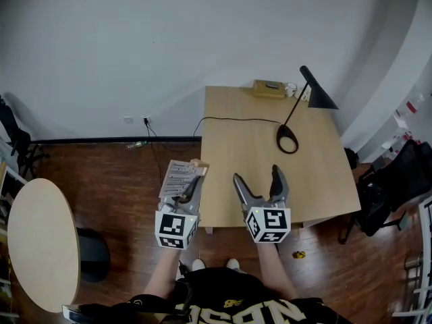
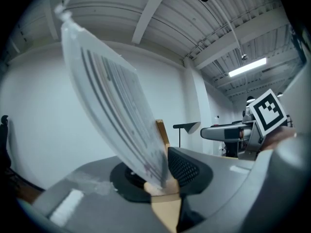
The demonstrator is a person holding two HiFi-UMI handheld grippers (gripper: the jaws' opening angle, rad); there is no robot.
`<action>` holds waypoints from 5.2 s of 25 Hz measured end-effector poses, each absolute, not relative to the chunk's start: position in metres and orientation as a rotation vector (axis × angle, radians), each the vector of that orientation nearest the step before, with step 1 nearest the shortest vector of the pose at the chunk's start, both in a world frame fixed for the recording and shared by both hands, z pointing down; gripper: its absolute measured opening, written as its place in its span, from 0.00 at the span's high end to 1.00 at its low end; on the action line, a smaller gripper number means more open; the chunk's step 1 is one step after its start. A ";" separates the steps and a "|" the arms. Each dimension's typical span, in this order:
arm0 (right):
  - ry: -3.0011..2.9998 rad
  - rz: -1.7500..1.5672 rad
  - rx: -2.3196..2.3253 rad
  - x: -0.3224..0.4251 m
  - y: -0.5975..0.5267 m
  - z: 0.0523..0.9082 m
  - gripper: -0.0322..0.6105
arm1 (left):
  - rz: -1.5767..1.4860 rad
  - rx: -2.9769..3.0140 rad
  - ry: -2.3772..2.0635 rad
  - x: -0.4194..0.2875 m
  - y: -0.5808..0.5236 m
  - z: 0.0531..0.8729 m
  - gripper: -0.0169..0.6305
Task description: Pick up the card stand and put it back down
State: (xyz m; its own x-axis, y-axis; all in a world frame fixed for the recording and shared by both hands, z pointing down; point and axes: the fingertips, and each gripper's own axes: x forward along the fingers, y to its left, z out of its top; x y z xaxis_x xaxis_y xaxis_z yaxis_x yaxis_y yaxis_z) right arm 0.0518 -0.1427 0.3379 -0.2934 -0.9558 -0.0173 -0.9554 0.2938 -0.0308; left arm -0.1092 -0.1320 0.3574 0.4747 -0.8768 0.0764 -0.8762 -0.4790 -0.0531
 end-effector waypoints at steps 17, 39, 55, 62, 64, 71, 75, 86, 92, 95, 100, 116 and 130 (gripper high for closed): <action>2.469 -0.050 -1.839 0.057 -0.141 0.338 0.20 | -0.163 -2.662 1.596 -0.107 -0.126 0.349 0.81; 2.483 -0.065 -1.853 0.088 -0.139 0.346 0.20 | -0.150 -2.720 1.534 -0.070 -0.125 0.360 0.82; 2.328 -0.311 -2.125 0.209 -0.099 0.435 0.20 | -0.516 -2.942 0.789 0.064 -0.206 0.449 0.82; 2.223 -0.510 -2.199 0.241 -0.081 0.513 0.20 | -0.656 -2.955 0.306 0.149 -0.228 0.533 0.82; 2.207 -0.528 -2.211 0.246 -0.074 0.530 0.20 | -0.661 -2.938 0.177 0.172 -0.224 0.560 0.82; 2.190 -0.600 -2.283 0.262 -0.062 0.586 0.20 | -0.797 -2.816 -0.131 0.223 -0.207 0.666 0.83; 2.203 -0.656 -2.315 0.263 -0.053 0.604 0.20 | -0.894 -2.781 -0.175 0.231 -0.196 0.719 0.83; 2.226 -0.669 -2.304 0.239 -0.049 0.603 0.20 | -1.007 -2.793 -0.087 0.224 -0.185 0.760 0.74; 2.232 -0.575 -2.274 0.216 -0.050 0.558 0.20 | -0.883 -2.925 0.149 0.175 -0.184 0.696 0.63; 2.242 -0.486 -2.247 0.203 -0.044 0.518 0.20 | -0.757 -2.947 0.300 0.139 -0.168 0.635 0.63; 2.282 -0.310 -2.186 0.179 -0.031 0.450 0.20 | -0.454 -2.929 0.640 0.074 -0.147 0.514 0.63; 2.570 -0.103 -1.634 0.121 0.095 0.411 0.20 | -0.037 -2.736 1.564 -0.021 0.084 0.413 0.45; 2.553 0.044 -1.730 0.115 0.157 0.358 0.22 | 0.047 -2.615 1.583 -0.045 0.173 0.357 0.45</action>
